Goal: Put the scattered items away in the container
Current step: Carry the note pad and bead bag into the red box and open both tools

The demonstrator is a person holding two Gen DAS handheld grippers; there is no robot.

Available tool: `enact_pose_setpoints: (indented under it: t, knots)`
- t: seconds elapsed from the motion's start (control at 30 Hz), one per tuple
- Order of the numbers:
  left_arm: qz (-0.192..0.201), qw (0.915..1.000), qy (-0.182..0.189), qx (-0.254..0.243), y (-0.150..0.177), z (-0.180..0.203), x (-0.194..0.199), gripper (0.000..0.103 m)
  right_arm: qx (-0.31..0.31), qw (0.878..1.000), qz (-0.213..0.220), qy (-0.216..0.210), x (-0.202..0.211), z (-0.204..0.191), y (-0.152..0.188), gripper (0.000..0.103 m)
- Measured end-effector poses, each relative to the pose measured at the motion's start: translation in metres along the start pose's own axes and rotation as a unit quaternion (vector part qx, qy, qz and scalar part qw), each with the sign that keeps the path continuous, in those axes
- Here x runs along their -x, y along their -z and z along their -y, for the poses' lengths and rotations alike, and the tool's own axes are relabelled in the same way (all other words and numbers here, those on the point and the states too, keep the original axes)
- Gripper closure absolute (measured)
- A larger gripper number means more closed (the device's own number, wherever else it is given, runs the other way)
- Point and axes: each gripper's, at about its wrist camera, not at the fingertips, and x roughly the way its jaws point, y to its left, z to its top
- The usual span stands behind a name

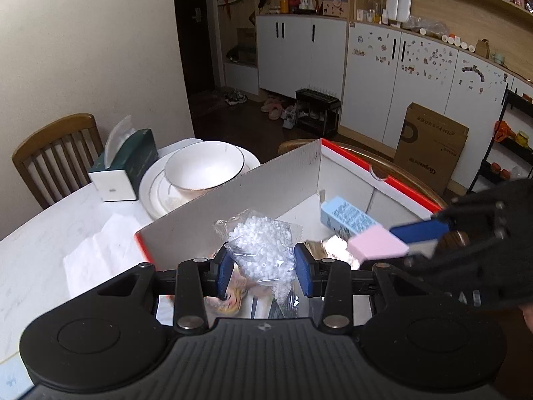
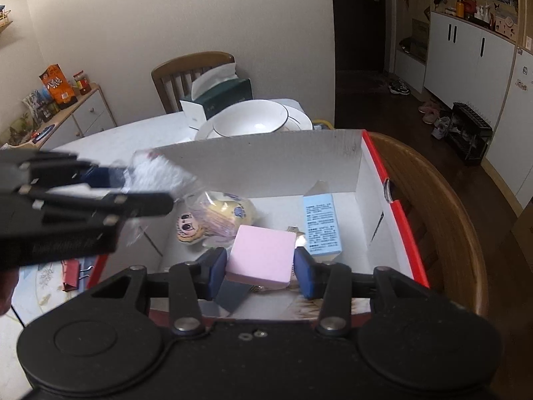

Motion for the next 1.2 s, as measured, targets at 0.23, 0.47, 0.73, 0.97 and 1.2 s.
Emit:
enact_pose_setpoints:
  t: [0.23, 0.47, 0.73, 0.97, 1.2]
  knots:
    - [-0.033, 0.9993, 0.01, -0.012, -0.017, 0.007, -0.048, 0.065, 0.011, 1.0, -0.021, -0.005, -0.017, 0.003, 0.002, 0.06]
    - [-0.061, 0.9978, 0.013, -0.023, -0.022, 0.015, -0.083, 0.065, 0.015, 0.999, -0.035, -0.011, -0.025, 0.006, 0.003, 0.061]
    - [-0.087, 0.9957, 0.014, -0.029, -0.023, 0.018, -0.107, 0.065, 0.031, 0.998, -0.047, -0.02, -0.036, 0.002, 0.004, 0.061]
    - [-0.11, 0.9934, 0.018, -0.028, -0.015, 0.021, -0.116, 0.065, 0.029, 0.997, -0.072, -0.011, -0.053, 0.007, 0.01, 0.061]
    - [-0.095, 0.9949, 0.031, -0.007, -0.012, 0.014, -0.096, 0.065, 0.029, 0.997, -0.073, -0.007, -0.06, 0.011, 0.011, 0.06]
